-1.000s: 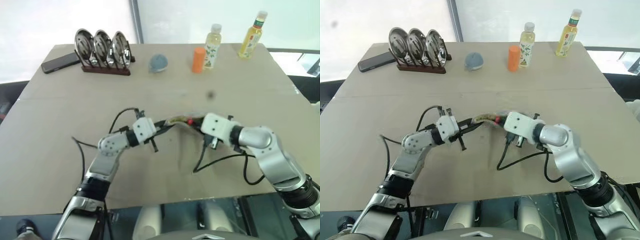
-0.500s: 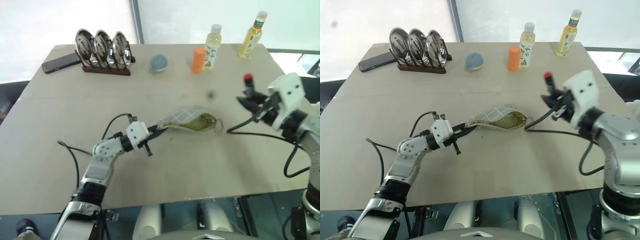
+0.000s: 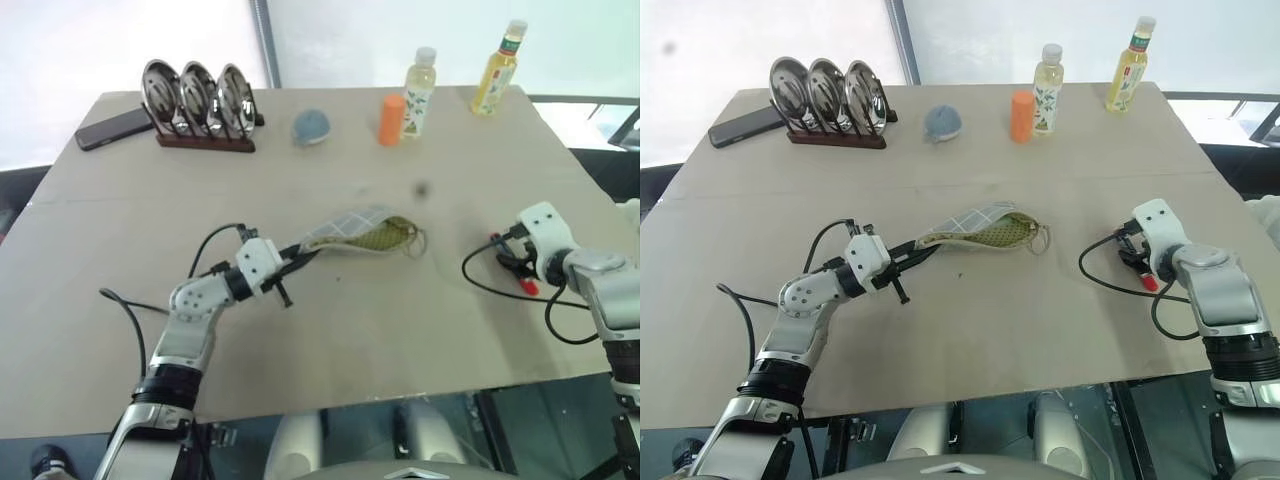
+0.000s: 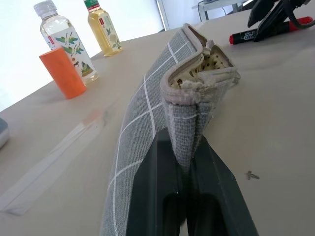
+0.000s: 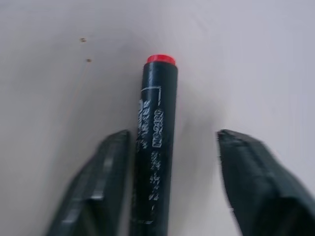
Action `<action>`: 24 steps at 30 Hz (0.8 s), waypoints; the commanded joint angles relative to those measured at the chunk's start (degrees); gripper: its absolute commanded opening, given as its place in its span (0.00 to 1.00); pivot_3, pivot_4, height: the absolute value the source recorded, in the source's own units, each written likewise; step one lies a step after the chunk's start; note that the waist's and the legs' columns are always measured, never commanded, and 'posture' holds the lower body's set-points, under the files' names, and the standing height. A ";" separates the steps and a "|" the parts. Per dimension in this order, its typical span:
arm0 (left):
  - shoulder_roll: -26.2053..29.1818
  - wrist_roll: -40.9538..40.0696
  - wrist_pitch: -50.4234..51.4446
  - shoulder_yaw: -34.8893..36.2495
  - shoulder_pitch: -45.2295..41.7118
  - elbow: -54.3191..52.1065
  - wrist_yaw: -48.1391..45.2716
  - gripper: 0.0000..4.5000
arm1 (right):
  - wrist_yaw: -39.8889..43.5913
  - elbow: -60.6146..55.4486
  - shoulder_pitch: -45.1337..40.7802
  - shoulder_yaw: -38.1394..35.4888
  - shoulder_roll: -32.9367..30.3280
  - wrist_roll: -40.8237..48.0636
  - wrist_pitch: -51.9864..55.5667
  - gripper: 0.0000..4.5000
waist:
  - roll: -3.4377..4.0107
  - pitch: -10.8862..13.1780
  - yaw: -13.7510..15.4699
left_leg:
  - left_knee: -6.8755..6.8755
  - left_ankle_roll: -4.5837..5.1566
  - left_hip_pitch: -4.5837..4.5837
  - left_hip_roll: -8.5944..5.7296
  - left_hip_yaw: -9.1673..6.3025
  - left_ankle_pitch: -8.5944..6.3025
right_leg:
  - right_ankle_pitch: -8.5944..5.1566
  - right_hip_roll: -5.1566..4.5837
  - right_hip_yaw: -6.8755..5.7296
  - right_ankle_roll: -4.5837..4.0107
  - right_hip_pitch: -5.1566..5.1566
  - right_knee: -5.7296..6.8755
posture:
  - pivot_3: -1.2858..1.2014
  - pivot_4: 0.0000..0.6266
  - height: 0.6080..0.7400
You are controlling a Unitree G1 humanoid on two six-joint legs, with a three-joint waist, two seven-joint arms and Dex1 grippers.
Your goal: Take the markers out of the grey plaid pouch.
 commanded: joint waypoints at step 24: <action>-1.24 -19.89 16.98 3.35 2.31 -10.58 -15.81 0.00 | 0.78 -43.02 -3.60 -6.75 7.88 31.60 17.35 0.42 | 0.02 0.03 -0.48 | 0.00 0.00 -0.03 0.03 -0.07 0.00 | -0.06 0.01 -0.02 -0.11 -0.01 0.00 | 0.52 0.24 1.00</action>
